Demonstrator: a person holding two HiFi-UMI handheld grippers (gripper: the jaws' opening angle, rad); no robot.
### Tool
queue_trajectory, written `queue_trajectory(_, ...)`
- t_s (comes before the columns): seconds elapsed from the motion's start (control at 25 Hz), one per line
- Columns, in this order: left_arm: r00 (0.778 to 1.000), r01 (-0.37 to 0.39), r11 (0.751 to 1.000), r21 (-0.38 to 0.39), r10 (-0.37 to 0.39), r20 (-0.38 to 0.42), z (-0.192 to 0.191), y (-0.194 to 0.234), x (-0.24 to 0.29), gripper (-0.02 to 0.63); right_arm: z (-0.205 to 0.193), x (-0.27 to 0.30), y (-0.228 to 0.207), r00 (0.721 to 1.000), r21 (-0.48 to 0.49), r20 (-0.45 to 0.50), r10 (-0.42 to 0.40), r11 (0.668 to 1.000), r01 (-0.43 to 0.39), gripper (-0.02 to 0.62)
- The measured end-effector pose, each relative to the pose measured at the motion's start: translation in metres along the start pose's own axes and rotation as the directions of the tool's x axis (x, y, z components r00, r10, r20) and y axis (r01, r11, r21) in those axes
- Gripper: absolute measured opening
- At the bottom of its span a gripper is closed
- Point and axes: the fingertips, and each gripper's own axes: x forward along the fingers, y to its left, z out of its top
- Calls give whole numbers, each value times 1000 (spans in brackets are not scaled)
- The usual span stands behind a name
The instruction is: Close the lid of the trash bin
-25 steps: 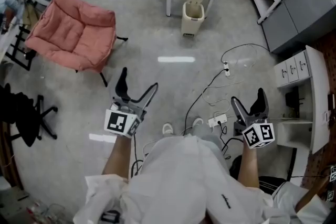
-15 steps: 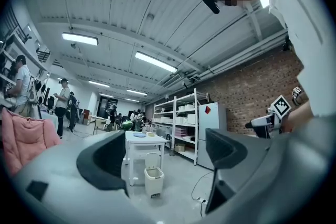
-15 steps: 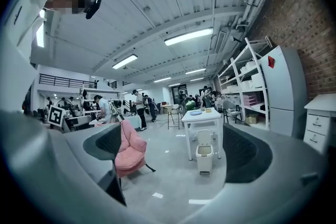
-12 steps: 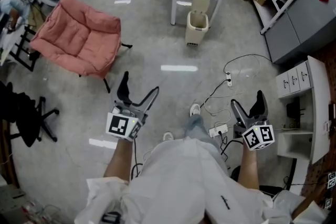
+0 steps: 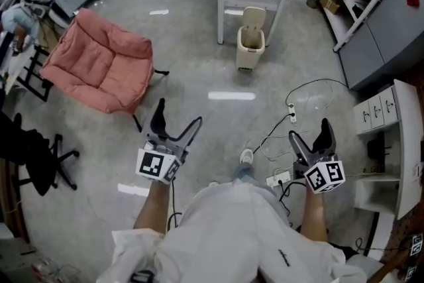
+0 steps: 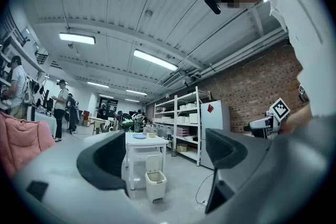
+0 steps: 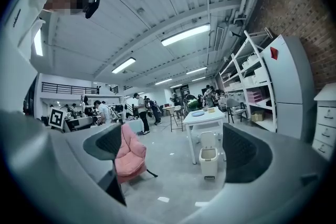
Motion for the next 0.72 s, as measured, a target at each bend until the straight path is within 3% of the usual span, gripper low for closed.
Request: queue_trajectory(0.72, 999, 30, 999, 28, -29, -41, -6, -32, 183, 454, 30, 96, -135, 999, 59, -12, 49, 997, -48, 588)
